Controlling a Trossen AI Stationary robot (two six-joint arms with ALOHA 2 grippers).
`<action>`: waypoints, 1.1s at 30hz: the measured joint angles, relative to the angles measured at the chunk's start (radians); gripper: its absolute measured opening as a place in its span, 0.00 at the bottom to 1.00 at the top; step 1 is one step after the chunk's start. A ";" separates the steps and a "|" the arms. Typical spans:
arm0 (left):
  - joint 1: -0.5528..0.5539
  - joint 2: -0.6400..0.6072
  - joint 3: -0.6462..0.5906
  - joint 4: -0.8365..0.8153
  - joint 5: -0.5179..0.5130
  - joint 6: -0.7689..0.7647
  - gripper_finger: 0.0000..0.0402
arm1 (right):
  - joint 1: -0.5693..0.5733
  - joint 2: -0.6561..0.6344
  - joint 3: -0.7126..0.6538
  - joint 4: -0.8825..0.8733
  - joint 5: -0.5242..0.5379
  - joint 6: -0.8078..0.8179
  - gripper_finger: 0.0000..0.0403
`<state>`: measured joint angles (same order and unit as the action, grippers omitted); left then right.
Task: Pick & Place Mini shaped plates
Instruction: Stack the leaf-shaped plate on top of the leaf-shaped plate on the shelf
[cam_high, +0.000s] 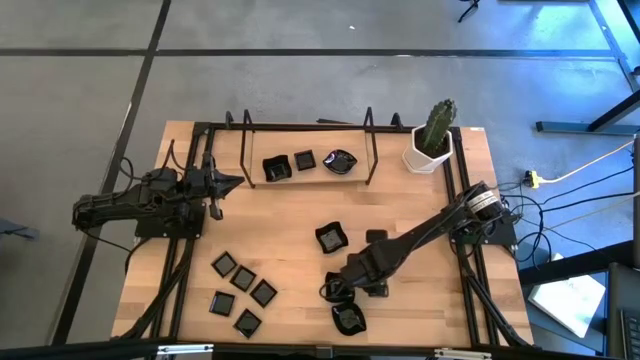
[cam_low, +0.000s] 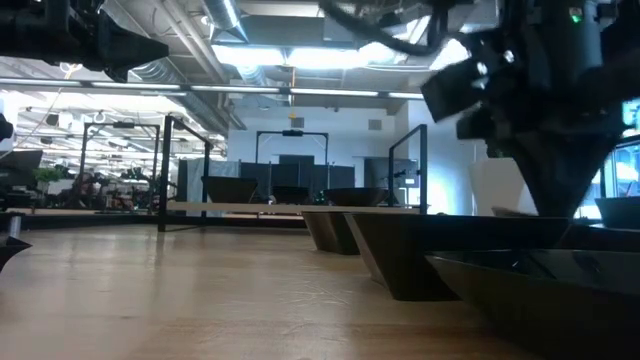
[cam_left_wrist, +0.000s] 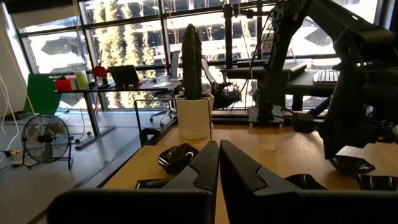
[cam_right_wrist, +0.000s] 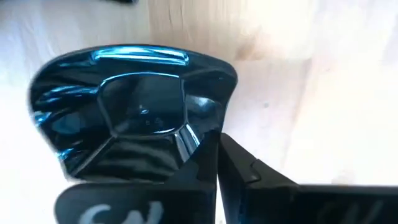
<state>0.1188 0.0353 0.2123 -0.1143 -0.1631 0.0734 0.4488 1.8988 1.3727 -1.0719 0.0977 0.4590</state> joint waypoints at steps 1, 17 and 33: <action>0.000 0.000 0.000 0.000 0.000 0.000 0.02 | 0.000 0.000 0.014 -0.012 0.006 -0.005 0.01; 0.000 0.000 0.000 -0.001 0.000 0.000 0.02 | -0.002 0.001 0.205 -0.228 0.195 -0.125 0.00; 0.000 0.000 0.000 0.000 0.000 0.000 0.03 | -0.191 0.001 0.555 -0.415 0.636 -0.462 0.00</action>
<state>0.1188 0.0357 0.2123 -0.1146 -0.1631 0.0738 0.2576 1.8996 1.9275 -1.4872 0.7332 -0.0031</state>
